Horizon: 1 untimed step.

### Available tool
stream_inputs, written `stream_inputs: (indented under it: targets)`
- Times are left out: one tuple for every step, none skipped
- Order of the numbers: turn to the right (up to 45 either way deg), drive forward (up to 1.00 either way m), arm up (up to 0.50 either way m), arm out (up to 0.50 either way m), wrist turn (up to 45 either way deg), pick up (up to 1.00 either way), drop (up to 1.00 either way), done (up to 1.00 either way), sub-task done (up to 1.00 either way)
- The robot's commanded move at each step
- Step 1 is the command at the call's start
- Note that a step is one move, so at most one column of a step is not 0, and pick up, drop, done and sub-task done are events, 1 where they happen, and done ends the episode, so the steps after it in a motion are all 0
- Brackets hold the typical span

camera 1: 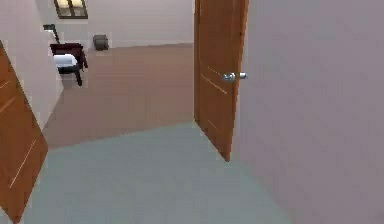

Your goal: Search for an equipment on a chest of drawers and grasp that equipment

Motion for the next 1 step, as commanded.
stream_inputs:
  targets:
    - [21.0,0.0,0.0,0.0,0.0,0.0,0.0,0.0,0.0]
